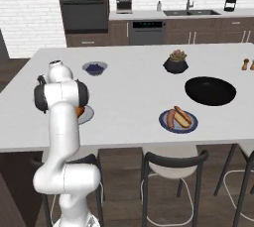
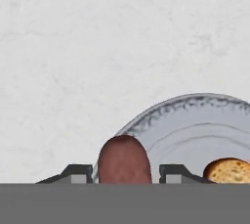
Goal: Place one bun and one sausage from the bowl on each plate.
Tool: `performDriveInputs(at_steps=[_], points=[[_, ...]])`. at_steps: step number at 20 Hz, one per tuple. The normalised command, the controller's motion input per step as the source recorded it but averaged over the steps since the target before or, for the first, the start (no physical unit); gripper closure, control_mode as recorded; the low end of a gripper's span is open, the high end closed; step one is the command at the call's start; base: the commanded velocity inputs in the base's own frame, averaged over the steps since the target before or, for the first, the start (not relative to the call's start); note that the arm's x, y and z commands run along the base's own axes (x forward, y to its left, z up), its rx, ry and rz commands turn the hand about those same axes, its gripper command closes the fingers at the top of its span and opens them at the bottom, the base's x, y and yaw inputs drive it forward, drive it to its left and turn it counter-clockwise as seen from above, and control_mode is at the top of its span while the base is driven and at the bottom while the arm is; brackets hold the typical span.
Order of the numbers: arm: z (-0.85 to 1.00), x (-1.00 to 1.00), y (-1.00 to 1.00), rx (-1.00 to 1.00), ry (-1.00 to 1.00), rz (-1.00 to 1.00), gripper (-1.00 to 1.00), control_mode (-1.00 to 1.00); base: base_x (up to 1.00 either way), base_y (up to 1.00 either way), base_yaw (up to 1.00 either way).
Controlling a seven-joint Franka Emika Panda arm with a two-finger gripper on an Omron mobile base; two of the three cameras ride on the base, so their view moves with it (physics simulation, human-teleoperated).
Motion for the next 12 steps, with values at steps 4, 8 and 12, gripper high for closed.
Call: performDriveInputs(at_steps=[4,8,12], points=[[0.0,-0.49,-0.34,0.02,0.0,-0.01,-1.0,-1.0,0.0,0.0,0.0],[0.33,-0.81,-0.39,0.06,-0.12,-0.03,-1.0,-1.0,0.0,0.0,0.0],[1.0,-1.0,-0.31,0.11,-0.43,0.0,-1.0,-1.0,0.0,0.0,0.0]])
